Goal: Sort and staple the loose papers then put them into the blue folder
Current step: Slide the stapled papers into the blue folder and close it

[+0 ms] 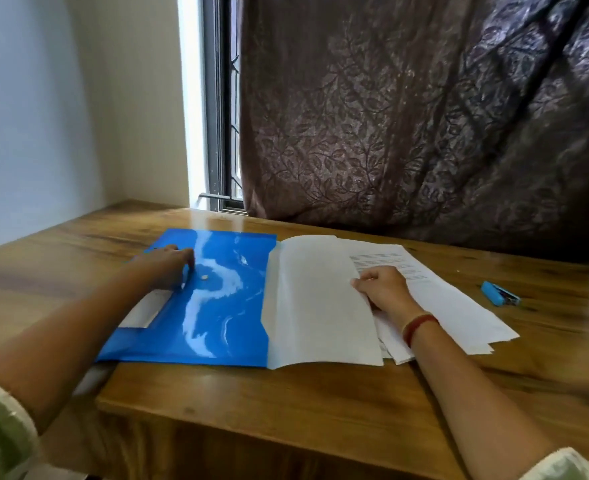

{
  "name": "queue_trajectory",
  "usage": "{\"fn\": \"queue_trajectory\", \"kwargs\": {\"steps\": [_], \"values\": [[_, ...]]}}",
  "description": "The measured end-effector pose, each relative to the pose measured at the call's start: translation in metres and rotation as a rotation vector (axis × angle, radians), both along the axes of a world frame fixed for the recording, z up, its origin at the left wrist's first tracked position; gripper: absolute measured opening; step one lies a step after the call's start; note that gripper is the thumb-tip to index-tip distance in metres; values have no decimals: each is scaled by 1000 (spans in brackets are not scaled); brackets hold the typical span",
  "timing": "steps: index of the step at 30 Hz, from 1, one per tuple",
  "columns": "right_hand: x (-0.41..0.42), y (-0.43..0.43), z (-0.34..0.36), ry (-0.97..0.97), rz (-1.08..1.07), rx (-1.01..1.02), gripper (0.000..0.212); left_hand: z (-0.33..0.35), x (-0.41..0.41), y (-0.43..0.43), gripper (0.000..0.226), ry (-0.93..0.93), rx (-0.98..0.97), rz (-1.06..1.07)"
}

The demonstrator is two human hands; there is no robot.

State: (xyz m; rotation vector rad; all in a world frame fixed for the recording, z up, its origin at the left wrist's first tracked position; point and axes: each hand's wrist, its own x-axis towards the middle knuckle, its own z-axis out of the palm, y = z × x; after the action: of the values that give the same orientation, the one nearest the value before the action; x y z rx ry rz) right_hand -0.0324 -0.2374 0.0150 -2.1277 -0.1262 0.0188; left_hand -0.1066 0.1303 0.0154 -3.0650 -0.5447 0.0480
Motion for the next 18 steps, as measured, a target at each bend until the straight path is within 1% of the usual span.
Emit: {"fn": "queue_trajectory", "kwargs": {"steps": [2, 3, 4, 5, 6, 7, 8, 10, 11, 12, 14, 16, 18], "values": [[-2, -2, -2, -60, 22, -43, 20, 7, 5, 3, 36, 84, 78, 34], [-3, 3, -2, -91, 43, -67, 22, 11, 8, 2, 33, 69, 125, 34], [-4, 10, -2, -123, 66, -99, 23, 14, 11, -3, 27, -6, 143, 24], [-6, 15, -3, -152, 81, -129, 26, 15, 19, -15, 21, -121, 109, -14], [-8, 18, -4, -180, 94, -147, 28, 16, 27, -35, 18, -235, 13, -83], [-10, 23, -5, -202, 119, -154, 27, 16, 33, -58, 21, -323, -124, -170], [-12, 26, -7, -219, 150, -168, 25, 16, 38, -85, 29, -370, -256, -254], [-13, 28, -9, -237, 197, -213, 21, 10, 45, -141, 47, -361, -432, -353], [-11, 25, -8, -243, 200, -229, 19, 5, 47, -166, 56, -331, -475, -364], [-8, 21, -6, -256, 183, -240, 17, 0, 48, -187, 64, -286, -477, -361], [1, 7, 3, -303, 78, -272, 15, -11, 51, -210, 74, -185, -345, -328], [10, -14, 12, -330, -55, -303, 19, -22, 55, -206, 78, -101, -189, -276], [12, -34, 20, -325, -142, -360, 23, -28, 55, -194, 78, -59, -136, -227]]}}
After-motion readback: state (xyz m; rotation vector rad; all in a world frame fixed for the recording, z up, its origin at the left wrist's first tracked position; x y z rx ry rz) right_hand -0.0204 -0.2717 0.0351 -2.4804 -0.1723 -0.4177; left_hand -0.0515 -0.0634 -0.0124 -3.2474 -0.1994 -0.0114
